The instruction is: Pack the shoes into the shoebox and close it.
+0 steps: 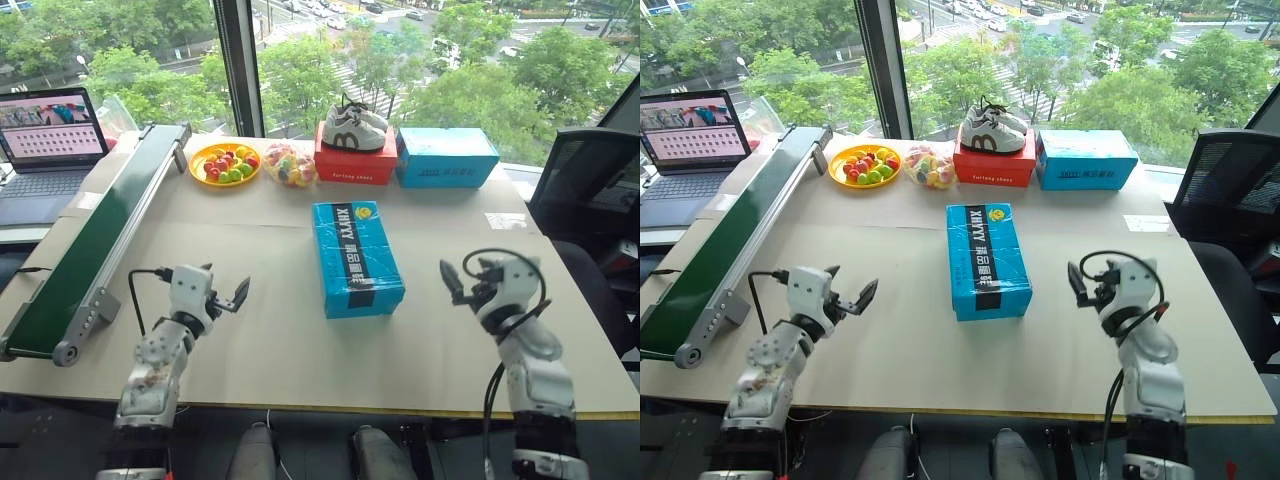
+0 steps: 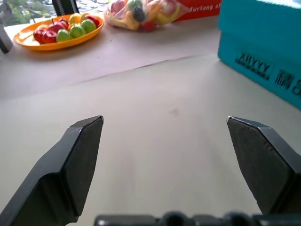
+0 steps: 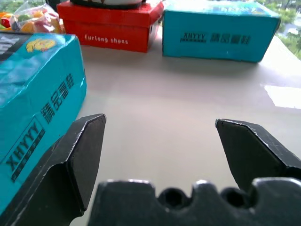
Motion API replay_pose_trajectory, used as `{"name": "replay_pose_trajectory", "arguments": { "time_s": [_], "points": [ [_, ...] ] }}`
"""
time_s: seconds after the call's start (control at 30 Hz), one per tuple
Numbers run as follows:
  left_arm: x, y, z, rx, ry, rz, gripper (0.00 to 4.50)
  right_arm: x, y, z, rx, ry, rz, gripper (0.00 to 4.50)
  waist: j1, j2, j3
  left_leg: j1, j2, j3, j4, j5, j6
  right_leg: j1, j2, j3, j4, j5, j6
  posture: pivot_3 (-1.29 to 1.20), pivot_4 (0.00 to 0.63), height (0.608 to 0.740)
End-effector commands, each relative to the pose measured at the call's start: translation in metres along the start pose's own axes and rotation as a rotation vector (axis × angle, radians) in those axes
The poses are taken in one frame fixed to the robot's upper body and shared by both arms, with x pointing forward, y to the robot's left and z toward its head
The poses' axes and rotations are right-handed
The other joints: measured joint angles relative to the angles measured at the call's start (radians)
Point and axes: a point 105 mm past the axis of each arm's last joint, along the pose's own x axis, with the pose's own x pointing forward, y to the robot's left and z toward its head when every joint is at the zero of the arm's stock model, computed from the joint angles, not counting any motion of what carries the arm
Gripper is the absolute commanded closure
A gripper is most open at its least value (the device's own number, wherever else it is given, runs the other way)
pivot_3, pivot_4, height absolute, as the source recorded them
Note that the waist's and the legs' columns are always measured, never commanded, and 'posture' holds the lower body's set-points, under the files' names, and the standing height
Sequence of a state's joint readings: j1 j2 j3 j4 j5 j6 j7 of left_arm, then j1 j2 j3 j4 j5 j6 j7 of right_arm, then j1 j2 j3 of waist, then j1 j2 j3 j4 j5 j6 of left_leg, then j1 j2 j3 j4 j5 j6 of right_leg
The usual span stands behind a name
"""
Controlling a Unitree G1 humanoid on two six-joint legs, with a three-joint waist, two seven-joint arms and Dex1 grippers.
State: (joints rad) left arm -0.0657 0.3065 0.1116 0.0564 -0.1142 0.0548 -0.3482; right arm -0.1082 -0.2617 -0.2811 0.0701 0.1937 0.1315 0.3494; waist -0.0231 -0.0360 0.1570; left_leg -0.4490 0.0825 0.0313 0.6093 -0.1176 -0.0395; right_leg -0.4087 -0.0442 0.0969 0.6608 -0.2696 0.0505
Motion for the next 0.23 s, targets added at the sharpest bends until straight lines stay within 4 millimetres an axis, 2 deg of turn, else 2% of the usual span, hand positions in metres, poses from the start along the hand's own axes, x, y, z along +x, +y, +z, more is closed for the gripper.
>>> {"name": "replay_pose_trajectory", "arguments": {
  "time_s": [0.03,0.13,0.23],
  "points": [
    [-0.007,-0.013,0.001,-0.005,-0.049,-0.019,0.0,-0.009,0.014,-0.002,-0.017,-0.039,0.003,0.07,0.0,0.0,0.0,0.001,0.0,0.0,0.0,-0.001,-0.001,0.001,0.0,0.0,-0.001,-0.001,-0.001,0.0,0.15,0.74],
    [-0.013,-0.021,-0.006,0.003,-0.048,-0.025,0.0,-0.013,0.026,-0.011,-0.02,-0.025,0.014,0.07,-0.002,0.001,0.0,0.002,0.0,0.0,-0.001,-0.004,-0.006,0.001,-0.001,0.0,-0.001,-0.001,-0.003,0.0,0.15,0.74],
    [-0.014,-0.026,-0.008,-0.019,-0.048,-0.052,0.0,-0.013,0.029,-0.015,-0.027,-0.019,0.016,0.07,-0.005,0.001,0.0,0.003,0.0,0.0,-0.001,-0.004,-0.006,0.002,0.0,0.0,-0.001,-0.003,-0.005,0.0,0.15,0.74]
  ]
}}
